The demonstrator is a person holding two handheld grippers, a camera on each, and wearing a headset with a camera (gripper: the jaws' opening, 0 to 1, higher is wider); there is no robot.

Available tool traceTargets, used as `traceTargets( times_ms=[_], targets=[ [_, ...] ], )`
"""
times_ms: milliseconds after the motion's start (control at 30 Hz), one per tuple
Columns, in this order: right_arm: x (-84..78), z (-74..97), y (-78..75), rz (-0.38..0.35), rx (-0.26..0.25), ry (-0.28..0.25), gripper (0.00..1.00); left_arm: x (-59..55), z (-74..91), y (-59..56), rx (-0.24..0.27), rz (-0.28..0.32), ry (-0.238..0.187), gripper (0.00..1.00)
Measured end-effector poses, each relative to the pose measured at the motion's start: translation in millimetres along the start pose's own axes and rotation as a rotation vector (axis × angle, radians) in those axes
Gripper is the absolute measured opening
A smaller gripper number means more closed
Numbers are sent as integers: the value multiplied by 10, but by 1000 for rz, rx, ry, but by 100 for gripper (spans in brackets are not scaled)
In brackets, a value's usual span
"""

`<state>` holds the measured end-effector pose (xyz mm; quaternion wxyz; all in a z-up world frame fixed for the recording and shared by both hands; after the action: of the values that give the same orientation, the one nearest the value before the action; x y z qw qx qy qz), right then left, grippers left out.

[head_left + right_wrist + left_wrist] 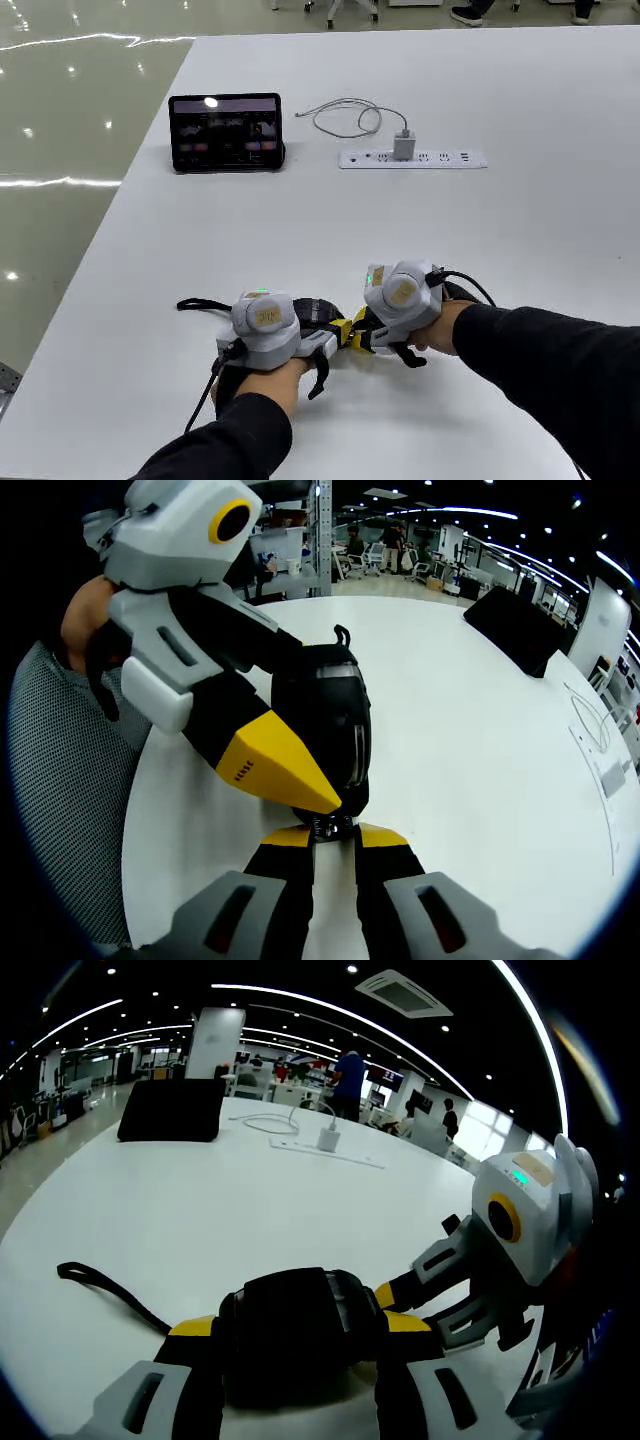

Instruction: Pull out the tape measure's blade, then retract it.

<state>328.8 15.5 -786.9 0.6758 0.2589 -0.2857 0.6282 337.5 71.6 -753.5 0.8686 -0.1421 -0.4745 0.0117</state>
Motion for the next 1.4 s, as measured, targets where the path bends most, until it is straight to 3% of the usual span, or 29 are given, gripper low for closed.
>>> traceTargets(
  times_ms=[1000,1167,1333,1400],
  targets=[
    [5,4,-3,-8,-17,-9,12,-6,-13,-3,-6,9,2,60],
    [-1,5,-7,-11,-35,-11,12,41,-11,21,10,-68,-1,66],
    [10,-15,99,-24,6,-22,26,69,-9,64,15,-59,-4,71],
    [13,-14,112,-39,9,-17,27,47,-6,96,29,-66,17,76]
  ],
)
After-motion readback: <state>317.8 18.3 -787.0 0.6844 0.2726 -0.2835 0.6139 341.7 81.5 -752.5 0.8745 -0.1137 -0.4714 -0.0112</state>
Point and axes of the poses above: the centre of the closed fingertips' face, and the gripper's own axes: z roughly backward along the fingers, y roughly to its left, x roughly out of its top, the point moved 1 cm from there along z, roughly backward along the fingers, and after that the axes turned 6 degrees about -y, right-handed, at the moved point
